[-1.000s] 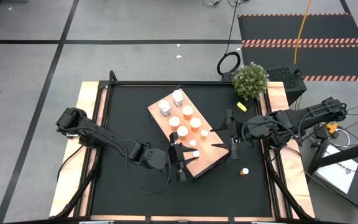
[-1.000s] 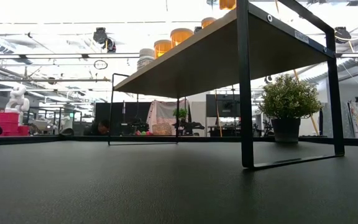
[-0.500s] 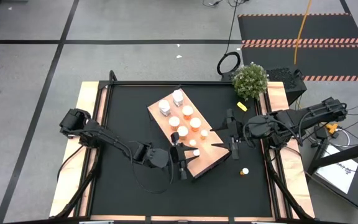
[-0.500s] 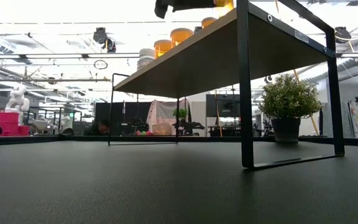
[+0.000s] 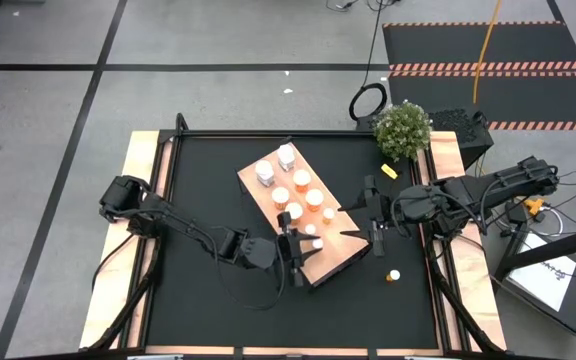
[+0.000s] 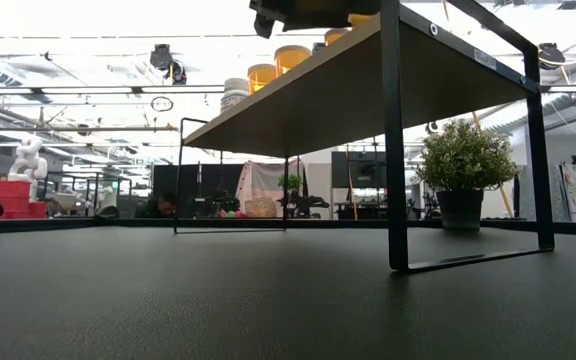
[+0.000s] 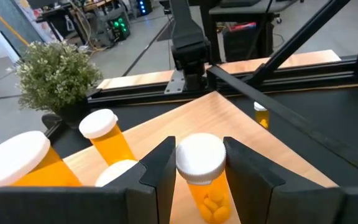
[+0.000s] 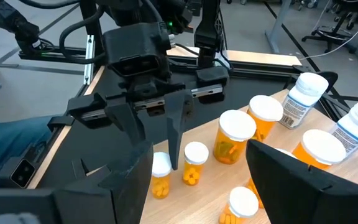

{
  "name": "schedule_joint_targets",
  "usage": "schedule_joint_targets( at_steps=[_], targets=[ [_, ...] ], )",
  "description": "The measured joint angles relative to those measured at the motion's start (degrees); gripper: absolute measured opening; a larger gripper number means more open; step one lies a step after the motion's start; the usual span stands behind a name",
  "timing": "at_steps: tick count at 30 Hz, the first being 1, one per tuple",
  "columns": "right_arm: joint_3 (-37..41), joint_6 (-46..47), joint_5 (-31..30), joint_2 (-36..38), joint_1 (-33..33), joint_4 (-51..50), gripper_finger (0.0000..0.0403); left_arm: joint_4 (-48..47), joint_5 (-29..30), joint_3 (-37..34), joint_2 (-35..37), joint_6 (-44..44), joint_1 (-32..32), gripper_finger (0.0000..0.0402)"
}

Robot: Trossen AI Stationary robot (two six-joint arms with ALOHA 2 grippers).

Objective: Pick and place medicine bottles onto shelf by color
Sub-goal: Put the top orange tablet bottle on the shelf aligned with the orange tablet bottles, then put the orange tablet bottle on the shelf aligned with the orange tablet bottles

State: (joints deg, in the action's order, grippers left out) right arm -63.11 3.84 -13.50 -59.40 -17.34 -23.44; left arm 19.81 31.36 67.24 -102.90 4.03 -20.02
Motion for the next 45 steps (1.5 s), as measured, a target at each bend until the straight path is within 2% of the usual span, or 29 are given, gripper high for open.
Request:
schedule_joint_targets(
  at_steps=[9,19,23,35,41,45],
  targets=[
    [0.0,0.0,0.02,0.0,0.0,-0.01,0.0254,-0.04,-0.12,0.0,0.01,0.07,0.01,0.0135],
    [0.0,0.0,0.04,0.0,0.0,-0.02,0.0254,0.86,-0.43,0.0,0.01,0.46,-0.72,0.022],
    [0.0,0.01,0.04,-0.02,-0.01,-0.08,0.0254,1.31,-0.41,0.0,0.49,0.81,-1.06,0.0239],
    [0.0,0.02,0.04,-0.04,-0.02,-0.24,0.0254,0.1,-0.38,0.11,4.94,2.05,-1.96,0.0244],
    [0.0,0.66,0.06,-0.04,0.0,-0.31,0.0254,-7.87,-0.54,0.13,11.31,2.32,-1.93,0.0244],
    [0.0,0.84,0.06,-0.04,-0.02,-0.29,0.0254,-13.47,-3.21,0.13,15.27,3.93,-1.93,0.0244]
  ],
)
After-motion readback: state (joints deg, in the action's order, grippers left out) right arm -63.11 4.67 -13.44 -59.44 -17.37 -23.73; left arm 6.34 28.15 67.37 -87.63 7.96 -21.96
